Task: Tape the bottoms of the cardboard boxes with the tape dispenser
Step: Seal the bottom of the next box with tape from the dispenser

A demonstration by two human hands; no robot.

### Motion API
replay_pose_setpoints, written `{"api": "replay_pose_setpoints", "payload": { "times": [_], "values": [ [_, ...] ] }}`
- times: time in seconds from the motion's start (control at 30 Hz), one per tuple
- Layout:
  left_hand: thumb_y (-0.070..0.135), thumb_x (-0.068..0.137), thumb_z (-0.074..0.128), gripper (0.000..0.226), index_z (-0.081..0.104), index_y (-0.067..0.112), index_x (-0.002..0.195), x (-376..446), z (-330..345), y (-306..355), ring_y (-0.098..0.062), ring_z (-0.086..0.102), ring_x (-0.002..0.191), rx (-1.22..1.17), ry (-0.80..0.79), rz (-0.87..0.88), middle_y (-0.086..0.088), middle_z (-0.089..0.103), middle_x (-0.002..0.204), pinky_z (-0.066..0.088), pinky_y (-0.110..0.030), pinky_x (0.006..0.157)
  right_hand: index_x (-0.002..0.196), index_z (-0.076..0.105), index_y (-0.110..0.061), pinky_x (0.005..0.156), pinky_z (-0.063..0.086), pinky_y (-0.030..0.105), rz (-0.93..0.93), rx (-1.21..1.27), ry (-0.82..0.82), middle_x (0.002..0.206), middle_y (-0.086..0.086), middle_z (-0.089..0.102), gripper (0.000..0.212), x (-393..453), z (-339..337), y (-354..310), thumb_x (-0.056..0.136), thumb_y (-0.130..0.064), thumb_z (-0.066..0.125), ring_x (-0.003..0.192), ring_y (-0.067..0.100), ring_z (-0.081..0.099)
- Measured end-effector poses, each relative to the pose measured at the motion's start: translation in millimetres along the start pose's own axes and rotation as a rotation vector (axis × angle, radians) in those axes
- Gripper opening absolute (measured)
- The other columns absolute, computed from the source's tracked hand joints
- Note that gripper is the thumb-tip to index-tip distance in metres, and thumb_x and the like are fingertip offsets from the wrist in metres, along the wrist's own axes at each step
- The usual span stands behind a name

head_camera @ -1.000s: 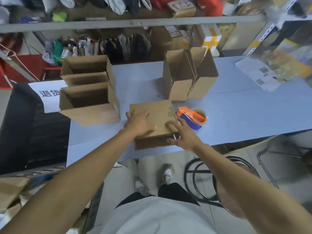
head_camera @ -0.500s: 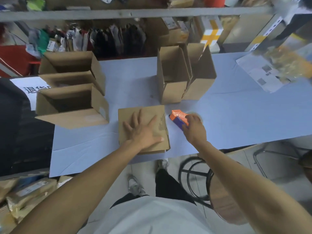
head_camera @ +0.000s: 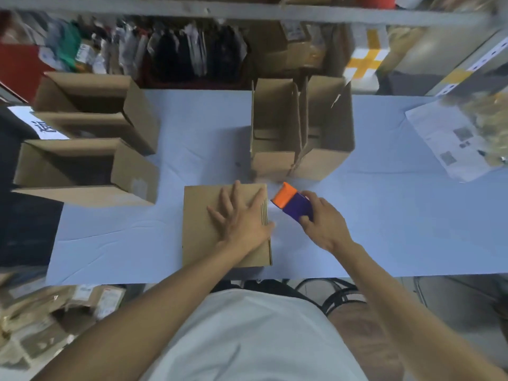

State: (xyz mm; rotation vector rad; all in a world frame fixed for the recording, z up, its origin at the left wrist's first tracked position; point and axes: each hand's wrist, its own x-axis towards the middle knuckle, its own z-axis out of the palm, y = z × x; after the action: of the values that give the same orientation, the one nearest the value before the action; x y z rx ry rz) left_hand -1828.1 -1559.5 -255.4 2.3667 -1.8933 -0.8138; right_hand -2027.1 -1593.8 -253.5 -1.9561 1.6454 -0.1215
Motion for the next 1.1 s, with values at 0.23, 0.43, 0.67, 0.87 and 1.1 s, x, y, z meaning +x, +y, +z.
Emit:
{"api": "replay_pose_setpoints", "payload": {
  "times": [0.23, 0.43, 0.67, 0.87, 1.1],
  "values": [
    [0.014, 0.095, 0.049, 0.021, 0.067, 0.006, 0.105, 21.9, -39.0, 13.2, -0.028, 0.062, 0.098, -0.490, -0.053, 0.089, -0.010, 0.069, 0.104, 0.050, -0.037, 0.089, 0.119, 0.051, -0.031, 0.066, 0.044, 0.020, -0.164, 0.037, -0.043, 0.094, -0.016, 0.060, 0.057, -15.8, -37.8, 10.6, 0.069, -0.041, 0.077, 0.078, 0.013, 0.058],
    [0.016, 0.098, 0.058, 0.017, 0.069, 0.004, 0.101, 20.3, -50.5, 11.5, -0.014, 0.068, 0.083, -1.086, -0.443, -0.011, -0.001, 0.071, 0.085, 0.056, -0.040, 0.092, 0.119, 0.050, -0.036, 0.069, 0.039, 0.007, -0.296, 0.041, -0.036, 0.099, -0.024, 0.056, 0.062, -10.3, -49.2, 2.0, 0.065, -0.044, 0.078, 0.081, 0.004, 0.055],
    [0.014, 0.097, 0.053, 0.019, 0.071, 0.009, 0.095, 13.1, -54.1, 0.3, -0.015, 0.070, 0.082, -1.275, -0.431, -0.097, -0.005, 0.073, 0.086, 0.058, -0.029, 0.074, 0.125, 0.050, -0.031, 0.070, 0.040, 0.007, -0.349, 0.037, -0.110, 0.109, -0.017, 0.060, 0.069, 4.1, -44.5, -4.3, 0.066, -0.041, 0.085, 0.088, 0.008, 0.056],
    [0.001, 0.087, 0.068, 0.013, 0.068, 0.012, 0.094, 9.8, -50.9, -9.5, -0.020, 0.071, 0.088, -1.129, -0.295, -0.136, -0.008, 0.074, 0.092, 0.057, -0.030, 0.079, 0.127, 0.051, -0.028, 0.071, 0.041, 0.009, -0.387, 0.036, -0.143, 0.112, -0.013, 0.063, 0.070, 12.0, -41.2, -4.6, 0.067, -0.042, 0.084, 0.089, 0.009, 0.056],
    [0.011, 0.081, 0.075, 0.003, 0.075, 0.014, 0.082, 11.1, -44.1, 0.8, -0.026, 0.071, 0.077, -0.871, -0.028, -0.260, -0.007, 0.074, 0.080, 0.060, -0.041, 0.079, 0.125, 0.053, -0.028, 0.072, 0.042, 0.010, -0.404, 0.037, -0.177, 0.112, -0.010, 0.065, 0.067, 19.9, -34.6, -6.5, 0.068, -0.042, 0.083, 0.089, 0.010, 0.058]
  ]
}}
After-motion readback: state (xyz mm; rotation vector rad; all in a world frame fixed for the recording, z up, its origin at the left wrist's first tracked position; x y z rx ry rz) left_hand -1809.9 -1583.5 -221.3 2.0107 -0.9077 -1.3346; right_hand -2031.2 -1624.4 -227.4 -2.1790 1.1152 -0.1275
